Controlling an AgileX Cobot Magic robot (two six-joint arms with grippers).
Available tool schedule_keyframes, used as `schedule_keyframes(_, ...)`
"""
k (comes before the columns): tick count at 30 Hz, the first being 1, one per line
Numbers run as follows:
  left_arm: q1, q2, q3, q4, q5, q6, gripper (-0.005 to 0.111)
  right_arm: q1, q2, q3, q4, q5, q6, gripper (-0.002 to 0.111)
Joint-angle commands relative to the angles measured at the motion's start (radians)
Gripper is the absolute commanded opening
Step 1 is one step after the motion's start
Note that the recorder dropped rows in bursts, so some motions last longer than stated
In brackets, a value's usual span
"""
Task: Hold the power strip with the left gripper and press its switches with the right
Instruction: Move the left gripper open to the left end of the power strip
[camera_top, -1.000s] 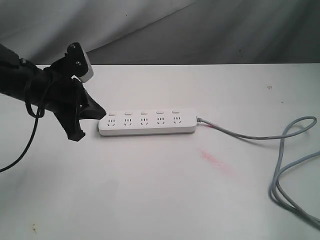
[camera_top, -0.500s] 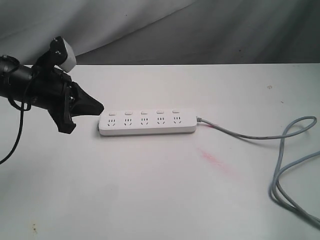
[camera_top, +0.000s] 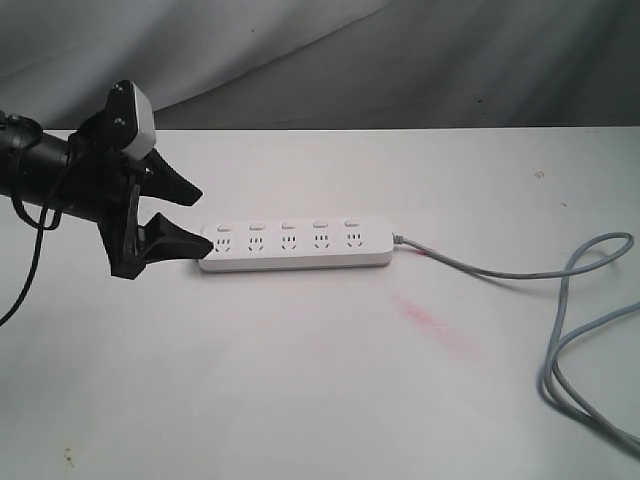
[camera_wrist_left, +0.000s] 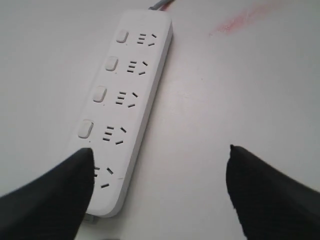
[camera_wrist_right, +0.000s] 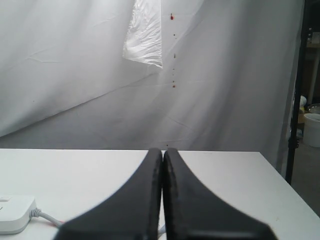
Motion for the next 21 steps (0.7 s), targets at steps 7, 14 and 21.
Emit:
schedule_keyframes(7, 0.004, 0.032, -0.008, -0.082, -0.137, 0.014, 0.079, -0.008, -0.004, 0.003, 0.003, 0.0, 0.002, 0.0)
schedule_keyframes(14, 0.027, 0.126, -0.026, -0.205, -0.147, 0.159, 0.084, -0.008, -0.004, 0.003, 0.003, 0.0, 0.0, 0.0)
schedule_keyframes(21, 0.05, 0.24, -0.144, -0.126, -0.039, 0.159, 0.084, -0.008, -0.004, 0.003, 0.003, 0.0, 0.0, 0.0)
